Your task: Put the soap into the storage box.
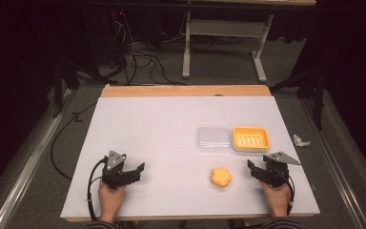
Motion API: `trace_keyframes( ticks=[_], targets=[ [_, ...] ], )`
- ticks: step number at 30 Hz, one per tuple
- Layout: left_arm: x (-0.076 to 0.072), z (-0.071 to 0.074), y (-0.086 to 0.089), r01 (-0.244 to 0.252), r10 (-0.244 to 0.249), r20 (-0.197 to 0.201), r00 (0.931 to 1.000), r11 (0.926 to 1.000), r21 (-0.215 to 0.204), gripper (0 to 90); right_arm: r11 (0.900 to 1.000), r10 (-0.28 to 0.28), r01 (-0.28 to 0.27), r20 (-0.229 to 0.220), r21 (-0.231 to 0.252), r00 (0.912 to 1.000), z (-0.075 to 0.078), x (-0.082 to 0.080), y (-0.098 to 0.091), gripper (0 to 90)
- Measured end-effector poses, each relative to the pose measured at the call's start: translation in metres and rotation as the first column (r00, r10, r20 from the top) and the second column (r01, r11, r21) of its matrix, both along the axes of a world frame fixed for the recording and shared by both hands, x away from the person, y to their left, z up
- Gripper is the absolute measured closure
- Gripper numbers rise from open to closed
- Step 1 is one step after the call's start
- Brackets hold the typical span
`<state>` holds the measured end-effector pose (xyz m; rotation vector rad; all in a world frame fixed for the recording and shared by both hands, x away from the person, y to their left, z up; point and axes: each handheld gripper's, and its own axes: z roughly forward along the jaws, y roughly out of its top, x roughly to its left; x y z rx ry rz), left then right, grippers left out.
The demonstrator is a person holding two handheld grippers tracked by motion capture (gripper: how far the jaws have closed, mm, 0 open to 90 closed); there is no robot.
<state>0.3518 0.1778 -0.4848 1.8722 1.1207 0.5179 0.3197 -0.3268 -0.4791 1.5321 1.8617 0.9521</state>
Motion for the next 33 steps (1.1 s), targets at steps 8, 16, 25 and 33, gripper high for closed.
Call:
trace_keyframes(
  ticks=[8, 16, 25, 33],
  targets=[
    [0.002, 0.0, 0.001, -0.002, 0.002, -0.016, 0.9999, 0.9999, -0.011, 18.5, 0.9991, -0.021, 0.02, 0.021, 0.037, 0.9996, 0.001, -0.002, -0.004, 29.2],
    [0.002, 0.0, 0.002, 0.002, -0.002, -0.018, 0.9998, 0.9999, -0.016, 18.6, 0.9981, -0.014, 0.013, 0.009, 0.06, 0.9999, 0.001, -0.001, -0.006, 27.9],
    [0.002, 0.0, 0.002, 0.001, -0.001, -0.022, 0.9998, 0.9999, -0.013, 18.6, 0.9989, 0.034, -0.034, -0.004, 0.032, 0.9994, 0.01, -0.001, -0.001, 25.6],
    [0.002, 0.0, 0.002, 0.003, -0.003, -0.018, 0.9998, 0.9998, -0.017, 18.5, 0.9974, 0.046, -0.046, -0.003, 0.057, 0.9989, 0.012, -0.008, 0.001, 24.7]
  ],
)
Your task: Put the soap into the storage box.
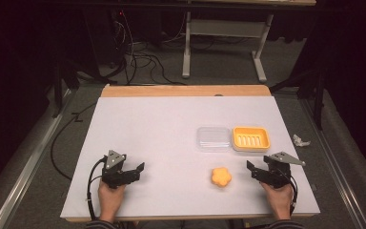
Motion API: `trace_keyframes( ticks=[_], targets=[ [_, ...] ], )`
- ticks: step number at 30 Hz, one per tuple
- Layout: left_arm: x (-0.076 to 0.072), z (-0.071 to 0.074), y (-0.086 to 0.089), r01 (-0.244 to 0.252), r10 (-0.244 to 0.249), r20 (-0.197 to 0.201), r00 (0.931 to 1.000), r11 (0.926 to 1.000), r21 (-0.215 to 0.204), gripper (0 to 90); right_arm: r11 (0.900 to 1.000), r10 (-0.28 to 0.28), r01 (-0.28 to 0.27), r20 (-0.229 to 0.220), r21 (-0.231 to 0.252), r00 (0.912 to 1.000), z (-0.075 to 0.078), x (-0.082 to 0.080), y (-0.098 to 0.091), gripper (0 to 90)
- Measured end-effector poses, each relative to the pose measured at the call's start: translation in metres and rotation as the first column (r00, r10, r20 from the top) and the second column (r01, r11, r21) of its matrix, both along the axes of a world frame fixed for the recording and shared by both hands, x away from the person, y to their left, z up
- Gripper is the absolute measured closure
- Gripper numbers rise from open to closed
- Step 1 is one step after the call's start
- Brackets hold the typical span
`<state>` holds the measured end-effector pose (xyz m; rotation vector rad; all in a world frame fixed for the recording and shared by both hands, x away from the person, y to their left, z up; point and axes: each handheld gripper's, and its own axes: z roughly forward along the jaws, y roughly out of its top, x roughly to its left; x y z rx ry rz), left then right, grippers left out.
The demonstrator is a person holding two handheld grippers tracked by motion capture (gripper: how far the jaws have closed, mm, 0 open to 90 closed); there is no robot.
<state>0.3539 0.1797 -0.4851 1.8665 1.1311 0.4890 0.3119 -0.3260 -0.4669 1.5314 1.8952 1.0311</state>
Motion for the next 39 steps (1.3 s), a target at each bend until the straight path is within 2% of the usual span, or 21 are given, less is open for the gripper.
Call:
trace_keyframes(
  ticks=[5, 8, 20, 24, 28, 31, 39],
  targets=[
    [0.0, 0.0, 0.0, 0.0, 0.0, -0.001, 1.0, 1.0, 0.001, 18.6, 1.0, 0.008, -0.008, 0.005, -0.001, 1.0, -0.001, -0.004, 0.001, 23.2],
    [0.0, 0.0, 0.0, -0.001, 0.001, -0.001, 1.0, 1.0, 0.002, 18.6, 0.9994, 0.017, -0.017, 0.002, 0.03, 0.9998, -0.002, -0.008, 0.001, 21.3],
    [0.0, 0.0, 0.0, -0.001, 0.001, 0.001, 1.0, 1.0, 0.008, 18.9, 0.9967, 0.045, -0.045, 0.0, 0.067, 0.999, 0.0, -0.018, 0.005, 20.2],
    [0.0, 0.0, 0.0, -0.001, 0.001, 0.003, 1.0, 1.0, 0.008, 18.8, 0.996, 0.065, -0.065, 0.004, 0.061, 0.9979, 0.001, -0.02, 0.008, 20.0],
    [-0.001, 0.0, -0.001, -0.001, 0.001, 0.006, 1.0, 1.0, 0.007, 18.7, 0.9921, 0.119, -0.119, -0.006, 0.039, 0.9929, 0.002, -0.024, 0.015, 18.4],
    [-0.001, 0.0, -0.001, -0.002, 0.002, 0.007, 1.0, 1.0, 0.009, 18.7, 0.9896, 0.135, -0.134, -0.008, 0.053, 0.9909, 0.003, -0.027, 0.019, 17.8],
    [-0.001, 0.0, -0.001, -0.003, 0.003, 0.007, 1.0, 0.9999, 0.01, 18.7, 0.9871, 0.157, -0.156, -0.012, 0.034, 0.9876, 0.004, -0.03, 0.029, 15.8]
  ],
)
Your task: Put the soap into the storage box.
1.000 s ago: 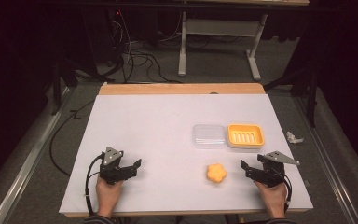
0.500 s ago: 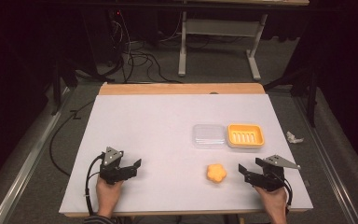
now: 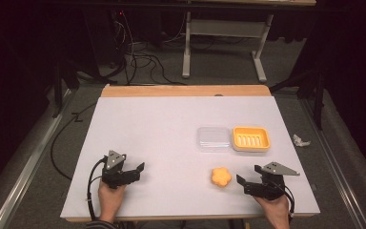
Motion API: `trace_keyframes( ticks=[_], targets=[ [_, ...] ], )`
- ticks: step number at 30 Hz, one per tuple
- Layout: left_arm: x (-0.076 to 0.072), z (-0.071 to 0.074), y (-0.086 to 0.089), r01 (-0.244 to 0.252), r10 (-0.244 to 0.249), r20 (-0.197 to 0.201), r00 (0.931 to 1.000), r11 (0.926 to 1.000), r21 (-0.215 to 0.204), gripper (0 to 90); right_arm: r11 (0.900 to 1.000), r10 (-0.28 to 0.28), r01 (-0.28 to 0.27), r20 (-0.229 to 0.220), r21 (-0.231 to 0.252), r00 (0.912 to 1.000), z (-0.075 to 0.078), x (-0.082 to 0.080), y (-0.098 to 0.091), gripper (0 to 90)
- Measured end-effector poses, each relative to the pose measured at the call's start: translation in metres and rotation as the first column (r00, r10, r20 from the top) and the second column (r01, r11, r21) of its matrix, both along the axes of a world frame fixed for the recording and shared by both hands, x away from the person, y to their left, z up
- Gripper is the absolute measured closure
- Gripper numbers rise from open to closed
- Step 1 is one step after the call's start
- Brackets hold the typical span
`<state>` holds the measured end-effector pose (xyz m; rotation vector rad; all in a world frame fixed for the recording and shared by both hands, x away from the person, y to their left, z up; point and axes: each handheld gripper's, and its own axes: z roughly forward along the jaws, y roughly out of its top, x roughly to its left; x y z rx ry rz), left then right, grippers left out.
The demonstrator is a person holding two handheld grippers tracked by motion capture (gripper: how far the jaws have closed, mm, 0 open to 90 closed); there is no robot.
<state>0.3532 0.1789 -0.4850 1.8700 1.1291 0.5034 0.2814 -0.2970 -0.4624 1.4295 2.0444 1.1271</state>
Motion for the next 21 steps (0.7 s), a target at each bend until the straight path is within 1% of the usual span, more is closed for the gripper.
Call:
trace_keyframes(
  ticks=[2, 5, 6, 8, 10, 13, 20, 21],
  targets=[
    [0.0, 0.0, 0.0, 0.0, 0.0, -0.001, 1.0, 1.0, 0.0, 18.7, 0.9999, 0.011, -0.011, 0.004, -0.007, 0.9999, 0.0, 0.0, 0.003, 15.8],
    [0.0, 0.0, 0.0, 0.0, 0.0, -0.001, 1.0, 1.0, 0.001, 18.7, 0.9995, 0.029, -0.029, -0.006, -0.014, 0.9996, 0.0, 0.0, 0.007, 15.8],
    [0.0, 0.0, 0.0, 0.0, 0.0, 0.0, 1.0, 1.0, 0.0, 18.7, 0.999, 0.04, -0.04, -0.003, -0.02, 0.9992, 0.0, 0.0, 0.01, 15.8],
    [0.0, 0.0, 0.0, 0.0, 0.0, -0.001, 1.0, 1.0, 0.0, 18.7, 0.9982, 0.057, -0.057, -0.005, -0.02, 0.9984, 0.001, 0.0, 0.015, 15.7],
    [0.0, 0.0, 0.0, -0.001, 0.001, 0.0, 1.0, 1.0, 0.001, 18.7, 0.9978, 0.063, -0.064, -0.005, -0.017, 0.998, 0.001, 0.0, 0.017, 15.7],
    [0.0, 0.0, 0.0, -0.001, 0.001, -0.002, 1.0, 1.0, 0.001, 18.7, 0.9964, 0.081, -0.081, -0.015, -0.025, 0.9966, 0.001, 0.002, 0.021, 15.7],
    [0.0, 0.0, 0.0, 0.0, 0.0, -0.001, 1.0, 1.0, 0.001, 18.7, 0.9908, 0.13, -0.131, -0.027, -0.034, 0.9912, 0.001, 0.004, 0.034, 15.7],
    [0.0, 0.0, 0.0, -0.001, 0.001, -0.001, 1.0, 1.0, 0.001, 18.7, 0.9894, 0.139, -0.14, -0.023, -0.039, 0.99, 0.001, 0.004, 0.035, 15.7]
  ],
)
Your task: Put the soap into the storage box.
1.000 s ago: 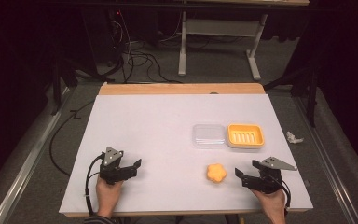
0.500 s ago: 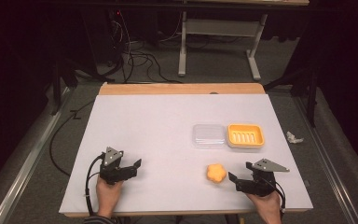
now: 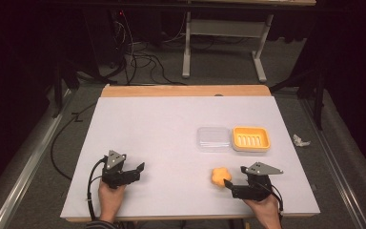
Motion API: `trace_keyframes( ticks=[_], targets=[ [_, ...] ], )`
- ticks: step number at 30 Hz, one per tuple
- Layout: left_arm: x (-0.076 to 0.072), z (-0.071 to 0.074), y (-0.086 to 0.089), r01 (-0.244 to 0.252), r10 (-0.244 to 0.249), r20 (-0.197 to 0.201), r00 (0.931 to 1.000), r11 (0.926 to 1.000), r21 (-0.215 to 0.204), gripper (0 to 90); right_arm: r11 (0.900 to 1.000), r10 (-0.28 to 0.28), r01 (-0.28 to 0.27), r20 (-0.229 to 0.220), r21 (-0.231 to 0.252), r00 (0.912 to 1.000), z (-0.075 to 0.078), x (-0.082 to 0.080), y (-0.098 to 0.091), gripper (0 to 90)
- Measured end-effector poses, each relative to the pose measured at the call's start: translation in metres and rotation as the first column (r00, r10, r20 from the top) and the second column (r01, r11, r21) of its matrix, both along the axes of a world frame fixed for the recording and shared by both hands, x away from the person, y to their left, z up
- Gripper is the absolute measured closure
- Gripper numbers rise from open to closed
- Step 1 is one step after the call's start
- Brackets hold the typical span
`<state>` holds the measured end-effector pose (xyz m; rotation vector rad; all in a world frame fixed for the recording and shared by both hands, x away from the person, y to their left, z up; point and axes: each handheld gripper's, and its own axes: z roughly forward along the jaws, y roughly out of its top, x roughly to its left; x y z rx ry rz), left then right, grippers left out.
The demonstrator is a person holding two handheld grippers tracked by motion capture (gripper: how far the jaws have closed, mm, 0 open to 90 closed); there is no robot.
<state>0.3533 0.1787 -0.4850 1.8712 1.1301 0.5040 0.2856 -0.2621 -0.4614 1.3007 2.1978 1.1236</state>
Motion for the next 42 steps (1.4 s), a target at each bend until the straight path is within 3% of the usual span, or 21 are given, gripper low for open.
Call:
trace_keyframes(
  ticks=[22, 35, 42],
  targets=[
    [0.0, 0.0, 0.0, 0.001, -0.001, -0.002, 1.0, 1.0, -0.001, 18.7, 0.9936, 0.09, -0.093, -0.043, -0.065, 0.995, -0.004, 0.013, 0.034, 15.3],
    [0.0, 0.0, 0.0, 0.002, -0.002, -0.005, 1.0, 1.0, 0.0, 18.8, 0.9891, 0.089, -0.097, -0.073, -0.111, 0.9933, -0.012, 0.021, 0.044, 15.7],
    [0.0, 0.0, 0.0, 0.001, -0.001, -0.003, 1.0, 1.0, -0.001, 18.8, 0.9854, 0.077, -0.086, -0.069, -0.147, 0.9947, -0.016, 0.021, 0.046, 21.7]
  ],
)
